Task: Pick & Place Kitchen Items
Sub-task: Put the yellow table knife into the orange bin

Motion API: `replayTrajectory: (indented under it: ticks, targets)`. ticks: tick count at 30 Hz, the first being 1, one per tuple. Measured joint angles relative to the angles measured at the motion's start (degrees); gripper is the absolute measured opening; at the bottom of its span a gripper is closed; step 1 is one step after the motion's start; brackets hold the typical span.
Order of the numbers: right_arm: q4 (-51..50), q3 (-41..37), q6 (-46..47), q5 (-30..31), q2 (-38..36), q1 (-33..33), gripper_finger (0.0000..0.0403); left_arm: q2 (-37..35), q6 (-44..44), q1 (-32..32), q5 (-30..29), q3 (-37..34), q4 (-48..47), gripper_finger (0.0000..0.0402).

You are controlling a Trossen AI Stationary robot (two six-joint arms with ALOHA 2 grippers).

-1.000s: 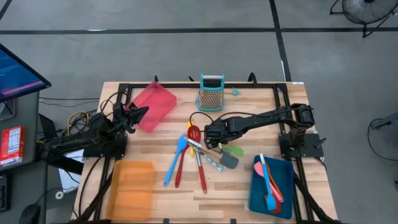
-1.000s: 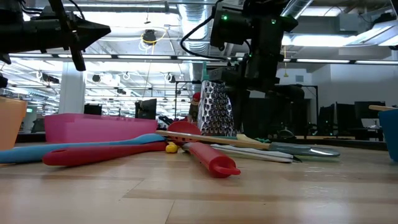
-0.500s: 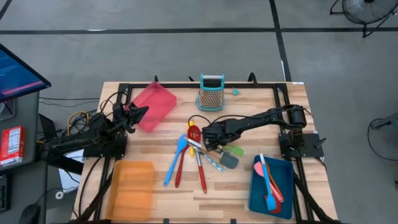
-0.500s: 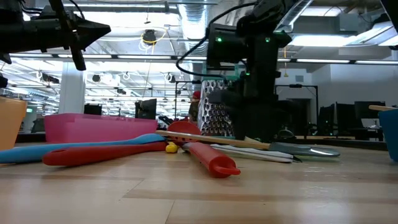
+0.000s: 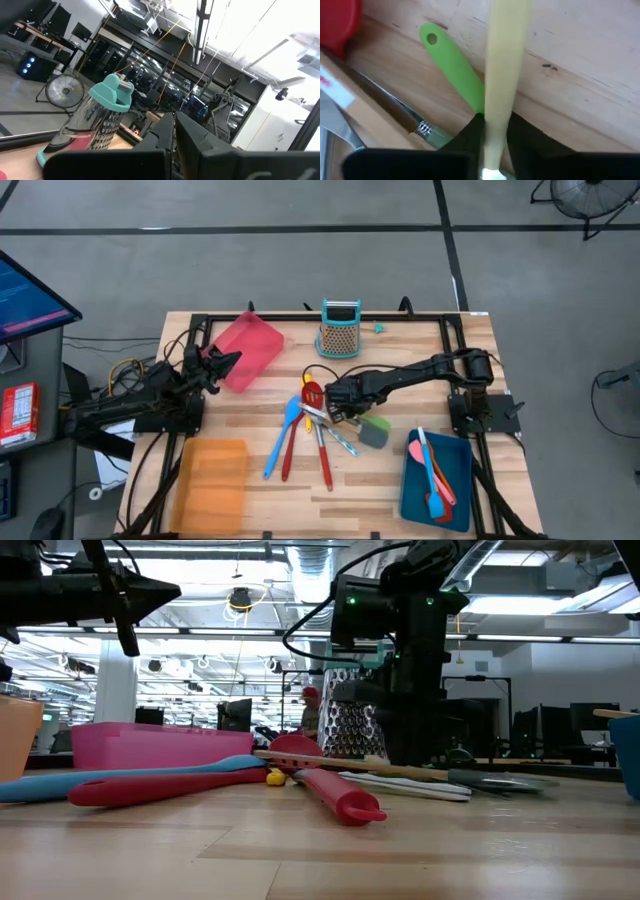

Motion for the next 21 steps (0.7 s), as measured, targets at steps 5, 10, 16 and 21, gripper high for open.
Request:
replayTrajectory:
  ticks: [5,10,16,21]
  targets:
    - [-0.09,-0.02,-0.23,-0.04,-0.5,0.07,0.0037,0.0,-0.02,0.0,0.0,0.0,-0.01,0.0003]
    - [-2.37,1.3,-0.73,0.15,-2.21,0.07,0.0061,0.19,-1.26,-0.01,0.08,0.0,-0.05,0.0019]
    - [-1.63,2.67,-1.5,2.17,-5.41,0.07,0.0055,3.1,-1.25,-0.07,4.05,2.46,-0.39,0.0064]
    - [-1.62,2.78,-2.51,6.24,-7.35,0.07,0.0051,10.13,1.46,-0.07,7.38,6.7,-0.45,0.0097]
